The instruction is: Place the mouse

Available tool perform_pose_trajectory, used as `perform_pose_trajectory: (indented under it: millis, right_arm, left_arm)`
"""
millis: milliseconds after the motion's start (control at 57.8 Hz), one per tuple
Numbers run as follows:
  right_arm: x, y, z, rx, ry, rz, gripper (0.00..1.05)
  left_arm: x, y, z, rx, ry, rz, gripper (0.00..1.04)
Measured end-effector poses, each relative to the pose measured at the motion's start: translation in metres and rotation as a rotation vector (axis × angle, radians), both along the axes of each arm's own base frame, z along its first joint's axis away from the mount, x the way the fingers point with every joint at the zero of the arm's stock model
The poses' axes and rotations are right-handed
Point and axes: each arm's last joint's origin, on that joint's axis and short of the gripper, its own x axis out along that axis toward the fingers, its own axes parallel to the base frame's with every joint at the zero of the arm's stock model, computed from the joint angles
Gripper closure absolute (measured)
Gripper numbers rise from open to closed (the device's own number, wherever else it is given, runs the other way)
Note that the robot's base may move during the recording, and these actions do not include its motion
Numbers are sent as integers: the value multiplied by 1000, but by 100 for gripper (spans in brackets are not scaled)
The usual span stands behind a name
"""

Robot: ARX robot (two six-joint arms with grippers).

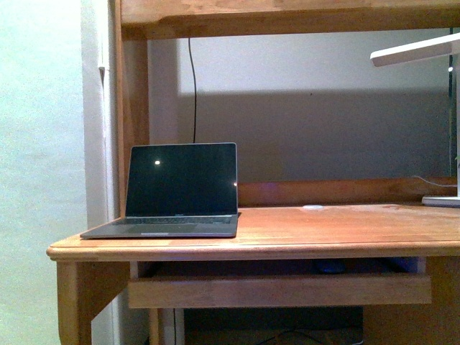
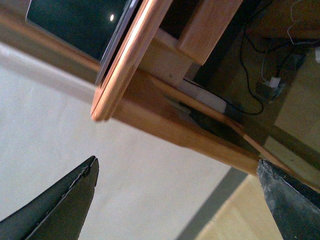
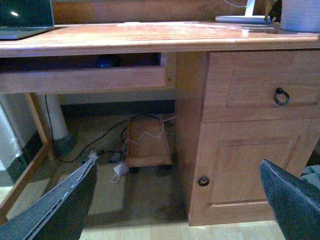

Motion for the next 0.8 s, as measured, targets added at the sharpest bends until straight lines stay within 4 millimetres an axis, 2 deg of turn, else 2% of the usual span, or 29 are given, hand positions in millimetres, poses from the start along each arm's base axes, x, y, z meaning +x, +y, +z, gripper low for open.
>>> perform_pose_trajectory:
  millis: [156, 242, 346, 589, 796]
  right_arm:
    - [0, 0, 0, 0, 0, 0, 7]
    - [0, 0, 0, 0, 0, 0, 7]
    - [0, 0, 0, 0, 0, 0, 7]
    - [0, 0, 0, 0, 0, 0, 7]
    - [0, 0, 0, 0, 0, 0, 7]
  left_arm:
    - [54, -14, -15, 194, -75, -122, 8]
    - [85, -22, -21, 257, -114, -169, 8]
    - [111, -28, -26, 284, -132, -198, 8]
    - [155, -44, -43, 313, -126, -275, 8]
    - [183, -53, -42, 325, -155, -295, 8]
